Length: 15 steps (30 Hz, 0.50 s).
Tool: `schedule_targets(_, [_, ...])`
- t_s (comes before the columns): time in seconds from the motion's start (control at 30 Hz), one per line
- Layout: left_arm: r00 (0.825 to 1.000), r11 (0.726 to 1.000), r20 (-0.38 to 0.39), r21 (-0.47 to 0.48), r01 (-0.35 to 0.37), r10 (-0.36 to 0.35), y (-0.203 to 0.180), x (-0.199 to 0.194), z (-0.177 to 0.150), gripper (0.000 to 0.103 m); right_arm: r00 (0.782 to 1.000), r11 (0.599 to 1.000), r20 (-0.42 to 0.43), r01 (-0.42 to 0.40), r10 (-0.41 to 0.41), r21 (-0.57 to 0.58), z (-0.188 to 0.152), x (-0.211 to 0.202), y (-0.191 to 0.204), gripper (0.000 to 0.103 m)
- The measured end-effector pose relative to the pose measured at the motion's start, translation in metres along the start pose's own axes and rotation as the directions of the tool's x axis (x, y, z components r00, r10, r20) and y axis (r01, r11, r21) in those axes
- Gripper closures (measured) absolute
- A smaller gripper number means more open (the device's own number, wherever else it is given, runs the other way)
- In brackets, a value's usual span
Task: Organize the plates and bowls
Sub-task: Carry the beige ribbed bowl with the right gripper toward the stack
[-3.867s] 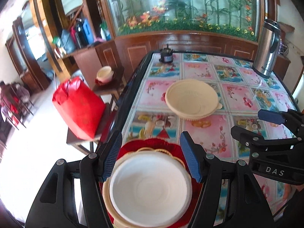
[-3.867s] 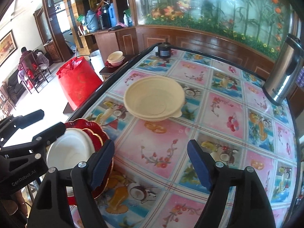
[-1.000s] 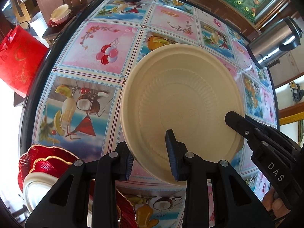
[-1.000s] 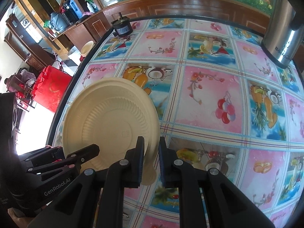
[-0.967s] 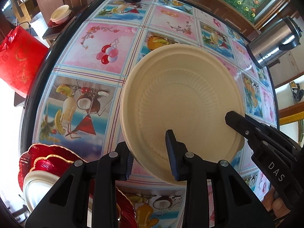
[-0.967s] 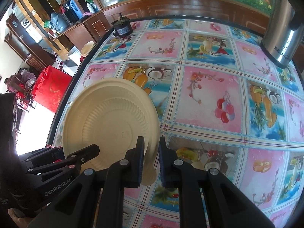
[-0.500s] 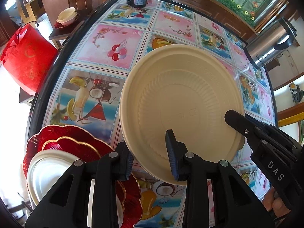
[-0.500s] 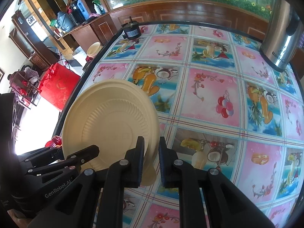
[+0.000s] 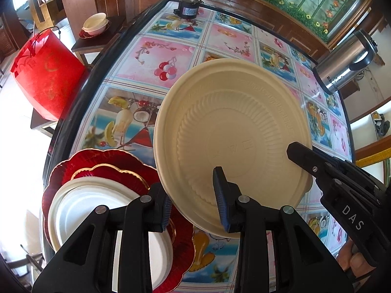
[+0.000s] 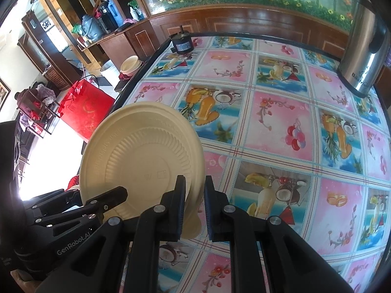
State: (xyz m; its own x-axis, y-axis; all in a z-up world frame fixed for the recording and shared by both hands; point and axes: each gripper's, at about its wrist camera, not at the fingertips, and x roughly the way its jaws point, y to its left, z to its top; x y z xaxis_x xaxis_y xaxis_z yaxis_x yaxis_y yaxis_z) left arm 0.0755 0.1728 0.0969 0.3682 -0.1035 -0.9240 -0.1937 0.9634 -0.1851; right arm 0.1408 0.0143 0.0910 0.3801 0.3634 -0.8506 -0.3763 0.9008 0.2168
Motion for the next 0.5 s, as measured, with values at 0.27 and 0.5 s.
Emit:
schedule_targets(0.27, [1.000,1.000,-0.005,-0.018,-0.002,0.002,0.016,-0.008,-0.009,0.072,1.000,1.000,-0.005,-0.015,0.014,-0.023,-0.002,0.000,0.016,0.090])
schedule_targets(0.5, [1.000,1.000,-0.010,-0.028,-0.008,0.007,0.030,-0.015,-0.019,0.072,0.999,0.999,-0.016,-0.033,0.032,-0.035,-0.006,-0.002,0.030,0.090])
